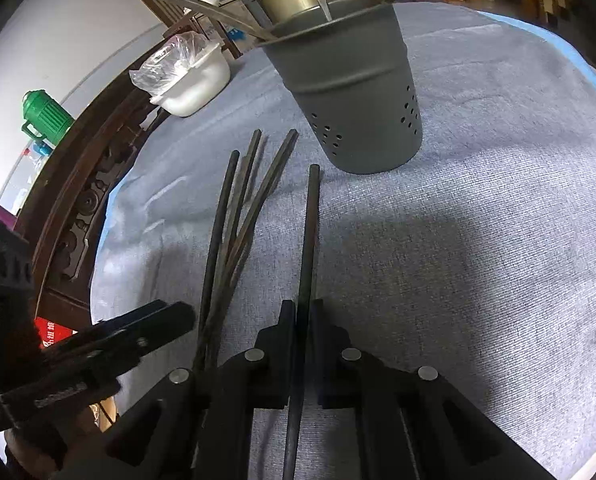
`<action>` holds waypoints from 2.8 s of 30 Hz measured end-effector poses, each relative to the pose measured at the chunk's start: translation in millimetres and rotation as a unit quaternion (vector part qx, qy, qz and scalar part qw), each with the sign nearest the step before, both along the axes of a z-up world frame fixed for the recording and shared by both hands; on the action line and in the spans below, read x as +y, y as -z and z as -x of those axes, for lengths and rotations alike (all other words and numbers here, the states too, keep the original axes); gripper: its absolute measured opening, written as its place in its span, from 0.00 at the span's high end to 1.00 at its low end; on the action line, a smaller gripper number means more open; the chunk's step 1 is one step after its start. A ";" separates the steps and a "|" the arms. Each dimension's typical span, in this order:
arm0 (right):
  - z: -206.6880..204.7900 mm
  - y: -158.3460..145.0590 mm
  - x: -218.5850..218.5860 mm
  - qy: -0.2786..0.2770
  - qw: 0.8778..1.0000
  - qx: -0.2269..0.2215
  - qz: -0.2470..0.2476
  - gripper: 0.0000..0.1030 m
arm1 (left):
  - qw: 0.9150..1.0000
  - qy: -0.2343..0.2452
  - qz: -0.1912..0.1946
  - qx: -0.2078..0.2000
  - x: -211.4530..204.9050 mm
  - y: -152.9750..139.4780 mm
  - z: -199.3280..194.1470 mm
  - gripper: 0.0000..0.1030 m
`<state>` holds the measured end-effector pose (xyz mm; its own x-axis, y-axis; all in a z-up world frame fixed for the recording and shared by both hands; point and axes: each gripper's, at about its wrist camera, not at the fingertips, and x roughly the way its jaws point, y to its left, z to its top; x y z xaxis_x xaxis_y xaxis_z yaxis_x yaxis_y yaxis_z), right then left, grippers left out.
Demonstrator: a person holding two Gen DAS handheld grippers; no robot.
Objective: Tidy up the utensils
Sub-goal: 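Grasp one dark chopstick with the left gripper while the right gripper grasps another, then lift the held chopsticks off the cloth with both grippers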
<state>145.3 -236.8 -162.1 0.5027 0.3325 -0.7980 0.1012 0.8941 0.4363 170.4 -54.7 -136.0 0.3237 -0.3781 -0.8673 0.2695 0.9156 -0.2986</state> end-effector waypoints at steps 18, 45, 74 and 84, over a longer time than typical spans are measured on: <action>2.3 1.1 -2.8 -0.003 1.000 -0.005 -0.009 0.91 | 0.996 0.003 -0.072 -0.046 -16.3 1.6 -0.4 0.92; -21.5 -11.1 -10.5 -0.010 0.999 0.051 0.013 0.67 | 0.999 -0.040 -0.018 0.031 40.6 -4.0 -22.3 0.68; -61.6 -9.8 7.8 0.011 0.992 0.067 0.103 0.93 | 0.998 -0.022 -0.052 0.025 7.2 11.6 -68.4 0.92; -52.6 -10.0 6.0 -0.009 0.989 0.112 0.095 0.91 | 0.997 -0.034 -0.060 0.039 23.0 7.1 -42.2 0.58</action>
<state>197.9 -230.8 -152.1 0.3007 0.1741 -0.9377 0.1597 0.9601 0.2294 212.6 -31.7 -143.0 0.2750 -0.2498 -0.9284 0.1862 0.9612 -0.2034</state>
